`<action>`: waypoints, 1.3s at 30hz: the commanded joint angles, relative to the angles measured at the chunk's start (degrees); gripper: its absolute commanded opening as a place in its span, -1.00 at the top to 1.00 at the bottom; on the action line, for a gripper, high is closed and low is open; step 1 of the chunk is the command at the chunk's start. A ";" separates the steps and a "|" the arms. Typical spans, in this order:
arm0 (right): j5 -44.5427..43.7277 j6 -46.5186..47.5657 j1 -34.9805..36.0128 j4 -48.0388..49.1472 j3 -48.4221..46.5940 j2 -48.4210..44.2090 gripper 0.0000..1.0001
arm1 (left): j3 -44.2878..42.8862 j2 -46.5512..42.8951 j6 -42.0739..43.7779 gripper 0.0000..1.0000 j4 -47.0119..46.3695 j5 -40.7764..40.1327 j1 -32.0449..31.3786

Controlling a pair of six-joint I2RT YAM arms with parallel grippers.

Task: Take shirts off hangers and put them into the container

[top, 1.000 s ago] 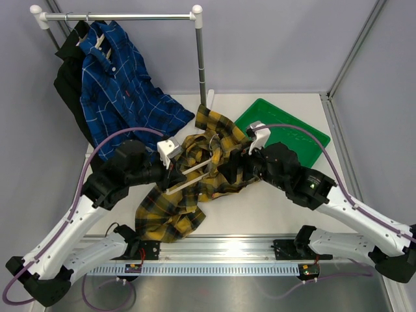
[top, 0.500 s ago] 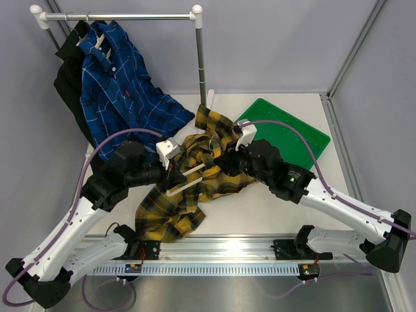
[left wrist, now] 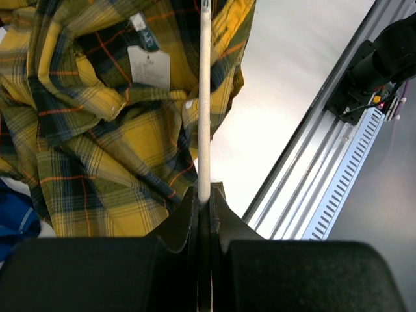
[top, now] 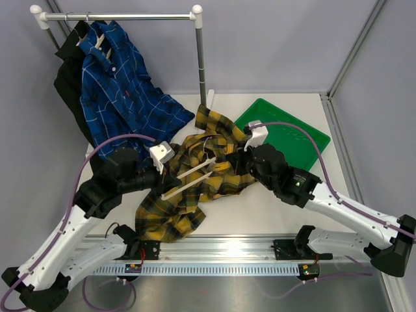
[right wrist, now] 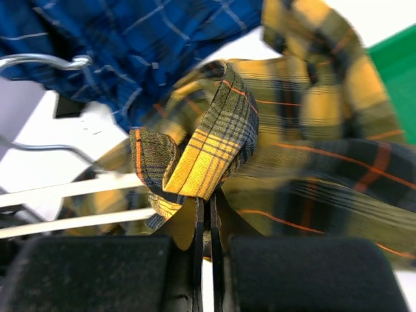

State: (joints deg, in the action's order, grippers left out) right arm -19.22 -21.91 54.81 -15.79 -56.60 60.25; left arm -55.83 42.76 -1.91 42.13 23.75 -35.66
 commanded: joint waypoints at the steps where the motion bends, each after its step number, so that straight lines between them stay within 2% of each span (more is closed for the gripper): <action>1: -9.51 2.22 0.04 -2.75 0.44 -2.41 1.00 | -1.65 -3.12 -1.16 1.00 0.05 -2.30 -0.02; 8: -16.36 2.40 -0.22 -7.32 1.14 -3.12 1.00 | -2.26 -6.63 -2.13 1.00 5.14 -7.66 -0.11; 13: -17.87 1.09 -1.19 -8.29 2.02 -3.82 1.00 | -3.67 -8.13 -3.27 1.00 9.11 -13.02 -0.02; 17: -14.00 2.05 -1.37 -5.23 2.63 -4.87 1.00 | -3.49 -8.49 -3.36 1.00 9.81 -12.33 -0.02; 21: -17.25 2.05 -1.54 -7.58 1.76 -3.82 1.00 | -5.07 -9.01 -3.10 1.00 11.66 -13.37 -0.02; 39: -17.08 2.84 -3.56 -7.32 2.02 -3.12 1.00 | -13.77 -15.08 -2.13 1.00 23.17 -18.21 -0.02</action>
State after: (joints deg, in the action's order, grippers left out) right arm -32.56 -19.90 52.42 -23.29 -54.26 57.19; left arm -66.00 28.64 -3.99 66.17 9.96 -35.90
